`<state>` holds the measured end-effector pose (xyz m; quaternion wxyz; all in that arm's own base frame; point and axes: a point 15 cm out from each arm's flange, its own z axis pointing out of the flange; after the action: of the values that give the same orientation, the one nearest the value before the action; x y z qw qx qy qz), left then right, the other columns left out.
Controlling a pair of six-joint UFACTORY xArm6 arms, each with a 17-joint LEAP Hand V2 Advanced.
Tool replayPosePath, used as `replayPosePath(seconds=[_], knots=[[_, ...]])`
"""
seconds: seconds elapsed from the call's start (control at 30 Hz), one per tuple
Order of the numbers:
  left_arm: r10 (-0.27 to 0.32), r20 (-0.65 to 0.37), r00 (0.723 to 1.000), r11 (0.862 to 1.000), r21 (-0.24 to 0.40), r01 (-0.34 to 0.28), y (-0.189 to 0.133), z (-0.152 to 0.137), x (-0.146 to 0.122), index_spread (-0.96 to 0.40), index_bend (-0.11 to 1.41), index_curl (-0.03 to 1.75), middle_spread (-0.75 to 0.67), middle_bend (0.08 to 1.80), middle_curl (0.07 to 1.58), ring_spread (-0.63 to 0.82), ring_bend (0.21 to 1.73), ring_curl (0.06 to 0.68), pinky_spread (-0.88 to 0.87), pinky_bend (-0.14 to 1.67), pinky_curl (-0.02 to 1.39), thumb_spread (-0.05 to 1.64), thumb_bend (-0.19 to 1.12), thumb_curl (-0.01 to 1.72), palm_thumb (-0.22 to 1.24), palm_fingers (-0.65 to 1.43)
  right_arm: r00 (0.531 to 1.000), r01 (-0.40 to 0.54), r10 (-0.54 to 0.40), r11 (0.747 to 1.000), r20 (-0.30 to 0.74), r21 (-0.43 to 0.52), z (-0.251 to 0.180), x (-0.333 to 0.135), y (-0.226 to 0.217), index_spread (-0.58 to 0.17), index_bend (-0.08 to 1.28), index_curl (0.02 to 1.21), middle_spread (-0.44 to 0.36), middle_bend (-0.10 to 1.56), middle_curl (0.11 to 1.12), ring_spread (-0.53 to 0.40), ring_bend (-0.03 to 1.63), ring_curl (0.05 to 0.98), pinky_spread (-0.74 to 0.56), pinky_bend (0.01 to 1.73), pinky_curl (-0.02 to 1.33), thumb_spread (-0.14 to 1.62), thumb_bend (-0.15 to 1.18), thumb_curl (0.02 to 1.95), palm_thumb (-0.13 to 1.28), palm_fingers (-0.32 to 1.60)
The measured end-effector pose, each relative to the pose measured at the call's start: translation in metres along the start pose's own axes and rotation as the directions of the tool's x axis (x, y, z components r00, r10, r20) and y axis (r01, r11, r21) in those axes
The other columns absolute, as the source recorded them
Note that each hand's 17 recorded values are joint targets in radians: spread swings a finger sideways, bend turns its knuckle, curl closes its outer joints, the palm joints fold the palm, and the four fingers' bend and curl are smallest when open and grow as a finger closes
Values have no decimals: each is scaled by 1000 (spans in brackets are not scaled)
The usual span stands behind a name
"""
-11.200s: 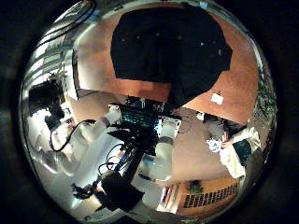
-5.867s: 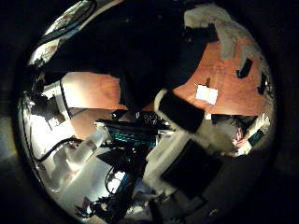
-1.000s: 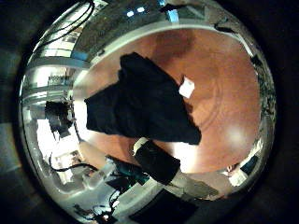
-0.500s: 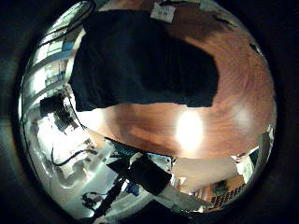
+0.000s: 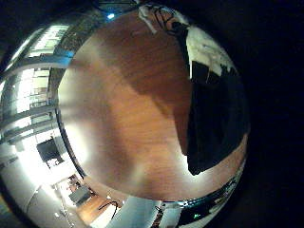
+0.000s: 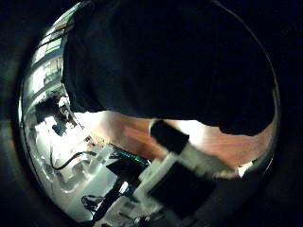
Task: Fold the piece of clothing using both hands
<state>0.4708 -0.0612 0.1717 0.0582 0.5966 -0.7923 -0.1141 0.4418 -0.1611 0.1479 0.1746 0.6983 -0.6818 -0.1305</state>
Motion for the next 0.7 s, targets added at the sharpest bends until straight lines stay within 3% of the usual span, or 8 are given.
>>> replayPosePath(seconds=[0.07, 0.1, 0.13, 0.23, 0.43, 0.7], knots=[[3, -4, 1000, 1000, -3, -3, 1, 1, 1, -173, 264, 644, 15, 260, 509, -96, 865, 355, -160, 506, 710, 1407, 211, 317, 215, 283, 1000, 4, -4, 1000, -1, -1, 0, 0, 0, -396, 280, 390, -188, 621, 499, -232, 972, 371, -184, 816, 339, 1043, 12, 357, 609, 1249], [5, -6, 1000, 1000, -4, -5, 1, 2, 3, -173, 264, 642, 15, 259, 508, -95, 858, 352, -156, 496, 708, 1408, 207, 317, 220, 284, 1000, 6, -6, 1000, -1, -2, 1, 0, 1, -401, 298, 408, -193, 632, 509, -232, 988, 388, -215, 846, 358, 1044, 13, 360, 624, 1244], [5, -9, 1000, 1000, -6, -5, 1, 3, 3, -174, 265, 641, 15, 256, 505, -94, 854, 350, -154, 490, 706, 1409, 205, 316, 229, 288, 1000, 7, -7, 1000, 0, -5, 2, 0, 2, -416, 421, 477, -201, 728, 559, -230, 1039, 431, -256, 908, 400, 1046, 25, 375, 681, 1352], [5, -12, 1000, 1000, -11, -5, 2, 7, 5, -174, 260, 635, 15, 248, 501, -93, 844, 345, -149, 477, 703, 1415, 200, 317, 250, 297, 1000, 5, -5, 1000, 9, -19, 8, 1, 9, -417, 609, 577, -195, 882, 629, -224, 1103, 474, -260, 1036, 464, 1060, 46, 399, 772, 1397], [5, -12, 1000, 1000, -6, -5, 5, 5, 5, -175, 250, 624, 15, 228, 491, -92, 832, 334, -139, 437, 693, 1429, 207, 328, 334, 316, 1000, -4, 5, 1000, 31, -21, 11, 22, 25, -381, 911, 759, -180, 1138, 747, -222, 1289, 575, -232, 1257, 594, 1127, 116, 485, 969, 1211], [13, -11, 1000, 1000, -11, -13, 15, 4, 10, -175, 232, 609, 15, 211, 481, -87, 817, 324, -134, 407, 688, 1434, 199, 349, 404, 341, 997, -42, 42, 999, 66, 1, 5, 63, 62, -336, 1035, 866, -152, 1257, 804, -219, 1387, 649, -194, 1342, 702, 1143, 98, 563, 1019, 1088]])
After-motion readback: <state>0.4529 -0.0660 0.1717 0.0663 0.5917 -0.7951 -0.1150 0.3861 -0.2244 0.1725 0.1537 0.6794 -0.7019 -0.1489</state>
